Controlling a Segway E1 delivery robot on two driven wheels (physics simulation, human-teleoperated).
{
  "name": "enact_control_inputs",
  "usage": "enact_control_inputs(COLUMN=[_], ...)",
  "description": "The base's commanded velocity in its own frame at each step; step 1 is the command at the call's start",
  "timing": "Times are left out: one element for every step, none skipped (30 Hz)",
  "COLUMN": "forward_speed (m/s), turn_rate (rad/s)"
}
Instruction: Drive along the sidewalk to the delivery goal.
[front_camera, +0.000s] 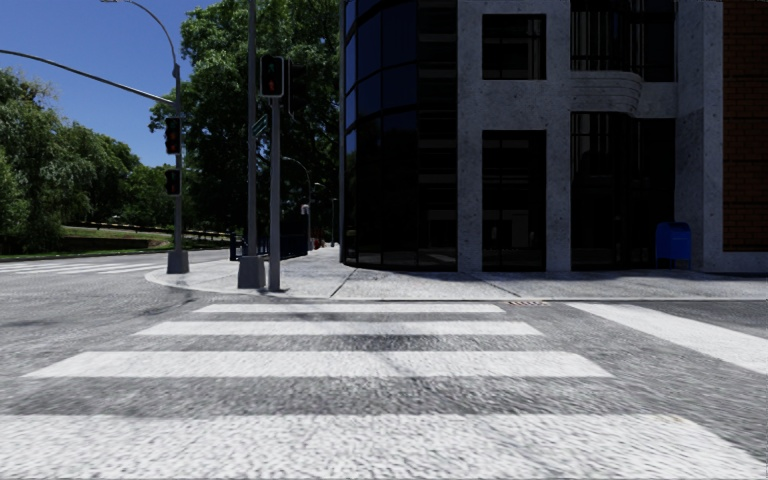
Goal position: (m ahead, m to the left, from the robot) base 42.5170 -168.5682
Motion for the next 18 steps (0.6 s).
enact_control_inputs(forward_speed=[2.0, 2.0, 2.0, 2.0, 2.0, 2.0, 2.0, 2.0, 2.0, 2.0, 2.0, 2.0, 2.0, 2.0, 2.0, 2.0, 2.0, 2.0], turn_rate=[0.0, 0.0, 0.0, 0.0, 0.0, 0.0, 0.0, 0.0, 0.0, 0.0, 0.0, 0.0, 0.0, 0.0, 0.0, 0.0, 0.0, 0.0])
